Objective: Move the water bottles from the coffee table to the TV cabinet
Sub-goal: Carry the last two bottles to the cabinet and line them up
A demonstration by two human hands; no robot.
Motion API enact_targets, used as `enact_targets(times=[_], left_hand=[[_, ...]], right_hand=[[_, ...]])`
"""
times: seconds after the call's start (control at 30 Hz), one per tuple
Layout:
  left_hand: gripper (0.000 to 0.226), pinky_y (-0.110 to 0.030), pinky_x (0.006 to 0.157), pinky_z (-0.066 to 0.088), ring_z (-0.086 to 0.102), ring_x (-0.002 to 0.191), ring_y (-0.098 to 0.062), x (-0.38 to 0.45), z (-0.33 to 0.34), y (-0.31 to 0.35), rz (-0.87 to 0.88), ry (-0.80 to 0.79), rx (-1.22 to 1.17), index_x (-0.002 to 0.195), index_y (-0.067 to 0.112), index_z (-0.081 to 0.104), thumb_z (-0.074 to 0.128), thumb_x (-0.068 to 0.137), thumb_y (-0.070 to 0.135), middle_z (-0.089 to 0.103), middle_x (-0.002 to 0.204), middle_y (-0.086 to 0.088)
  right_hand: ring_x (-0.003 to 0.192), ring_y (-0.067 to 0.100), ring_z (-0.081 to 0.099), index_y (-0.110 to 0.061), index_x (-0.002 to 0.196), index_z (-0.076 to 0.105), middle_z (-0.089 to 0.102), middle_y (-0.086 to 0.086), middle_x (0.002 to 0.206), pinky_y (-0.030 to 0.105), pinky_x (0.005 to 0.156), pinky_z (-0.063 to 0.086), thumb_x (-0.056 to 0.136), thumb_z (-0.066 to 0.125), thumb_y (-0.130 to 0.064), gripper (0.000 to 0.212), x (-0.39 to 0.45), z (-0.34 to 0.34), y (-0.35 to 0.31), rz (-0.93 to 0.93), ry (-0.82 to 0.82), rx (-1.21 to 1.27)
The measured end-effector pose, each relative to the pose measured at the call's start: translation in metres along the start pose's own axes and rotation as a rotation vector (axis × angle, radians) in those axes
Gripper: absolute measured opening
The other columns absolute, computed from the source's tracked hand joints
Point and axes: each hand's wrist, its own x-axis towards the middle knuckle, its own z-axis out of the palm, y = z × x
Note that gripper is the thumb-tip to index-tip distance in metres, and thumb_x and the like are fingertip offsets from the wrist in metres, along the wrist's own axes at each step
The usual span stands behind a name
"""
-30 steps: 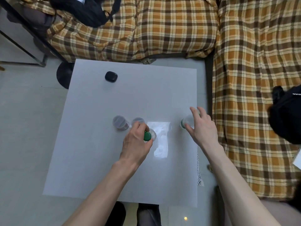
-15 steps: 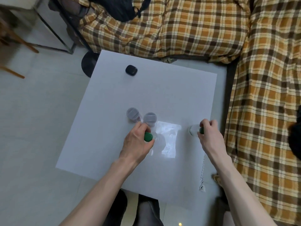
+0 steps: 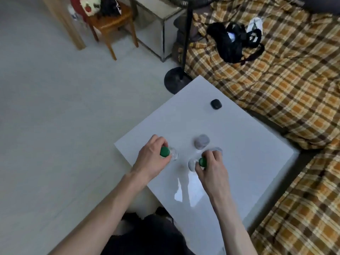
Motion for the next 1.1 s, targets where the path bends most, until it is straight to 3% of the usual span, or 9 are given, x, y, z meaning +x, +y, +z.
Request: enact_targets(times=[0.13, 0.2, 0.27, 0.3, 0.33, 0.4, 0.57, 0.73, 1.1], left_hand=[[0.021, -0.026, 0.069, 0.037, 0.058, 0.082, -0.020, -0.031, -0.072, -0.048, -0.086, 0.163, 0.004, 0.097, 0.014, 0.061, 0.076, 0.083, 0.017, 0.055, 0.100, 0.002], [0.022, -0.029, 0.068, 0.038, 0.058, 0.083, -0.020, -0.049, -0.107, -0.072, -0.136, 0.255, -0.004, 0.096, 0.014, 0.062, 0.078, 0.081, 0.016, 0.057, 0.100, 0.001], [0.022, -0.034, 0.071, 0.044, 0.058, 0.083, -0.021, -0.068, -0.141, -0.096, -0.175, 0.325, -0.025, 0.095, 0.013, 0.063, 0.078, 0.080, 0.015, 0.057, 0.098, 0.001], [0.021, -0.036, 0.073, 0.047, 0.058, 0.083, -0.022, -0.077, -0.156, -0.108, -0.190, 0.354, -0.033, 0.095, 0.012, 0.063, 0.078, 0.080, 0.014, 0.056, 0.097, 0.000], [0.020, -0.037, 0.073, 0.048, 0.058, 0.082, -0.023, -0.086, -0.170, -0.120, -0.208, 0.385, -0.040, 0.093, 0.011, 0.063, 0.078, 0.080, 0.013, 0.056, 0.096, -0.001], [0.019, -0.035, 0.072, 0.046, 0.058, 0.080, -0.023, -0.104, -0.196, -0.146, -0.246, 0.452, -0.056, 0.090, 0.011, 0.063, 0.079, 0.080, 0.013, 0.055, 0.094, -0.001], [0.022, -0.028, 0.071, 0.045, 0.057, 0.077, -0.017, -0.150, -0.255, -0.217, -0.360, 0.566, -0.103, 0.092, 0.015, 0.063, 0.080, 0.078, 0.015, 0.055, 0.095, 0.003], [0.022, -0.010, 0.065, 0.039, 0.055, 0.074, -0.004, -0.192, -0.311, -0.285, -0.465, 0.670, -0.143, 0.089, 0.020, 0.061, 0.079, 0.078, 0.015, 0.053, 0.090, 0.011], [0.019, -0.006, 0.071, 0.040, 0.057, 0.079, -0.001, -0.271, -0.415, -0.388, -0.642, 0.969, -0.153, 0.093, 0.025, 0.063, 0.077, 0.082, 0.017, 0.054, 0.094, 0.011]], right_hand=[[0.069, 0.013, 0.046, -0.018, 0.099, 0.055, 0.050, -0.004, 0.106, 0.020, 0.053, 0.032, 0.087, 0.068, -0.022, 0.019, 0.004, 0.011, -0.088, -0.246, -0.025, 0.007], [0.066, 0.009, 0.046, -0.018, 0.099, 0.055, 0.049, -0.006, 0.103, 0.011, 0.054, 0.037, 0.087, 0.069, -0.020, 0.019, 0.004, 0.015, -0.133, -0.363, -0.046, 0.036], [0.063, 0.006, 0.048, -0.017, 0.099, 0.055, 0.049, -0.006, 0.103, 0.015, 0.056, 0.040, 0.087, 0.070, -0.019, 0.019, 0.002, 0.023, -0.180, -0.472, -0.074, 0.039], [0.062, 0.007, 0.050, -0.015, 0.099, 0.056, 0.050, -0.003, 0.103, 0.025, 0.056, 0.046, 0.087, 0.070, -0.018, 0.019, -0.001, 0.028, -0.203, -0.523, -0.089, 0.030], [0.064, 0.016, 0.053, -0.012, 0.100, 0.057, 0.051, 0.000, 0.104, 0.036, 0.057, 0.049, 0.088, 0.070, -0.018, 0.019, -0.004, 0.036, -0.227, -0.566, -0.107, 0.020], [0.066, 0.028, 0.057, -0.010, 0.101, 0.058, 0.052, 0.004, 0.106, 0.044, 0.059, 0.051, 0.088, 0.070, -0.017, 0.019, -0.012, 0.053, -0.271, -0.640, -0.144, -0.005], [0.068, 0.026, 0.060, -0.012, 0.103, 0.060, 0.051, 0.000, 0.104, 0.041, 0.061, 0.052, 0.086, 0.071, -0.016, 0.021, -0.035, 0.109, -0.364, -0.765, -0.232, 0.011], [0.060, 0.019, 0.058, -0.014, 0.100, 0.060, 0.051, -0.003, 0.098, 0.032, 0.059, 0.046, 0.084, 0.073, -0.015, 0.021, -0.057, 0.165, -0.452, -0.856, -0.286, 0.054], [0.059, 0.024, 0.056, -0.009, 0.097, 0.064, 0.054, 0.002, 0.095, 0.026, 0.061, 0.040, 0.079, 0.077, -0.007, 0.023, -0.103, 0.249, -0.649, -1.189, -0.411, 0.111]])
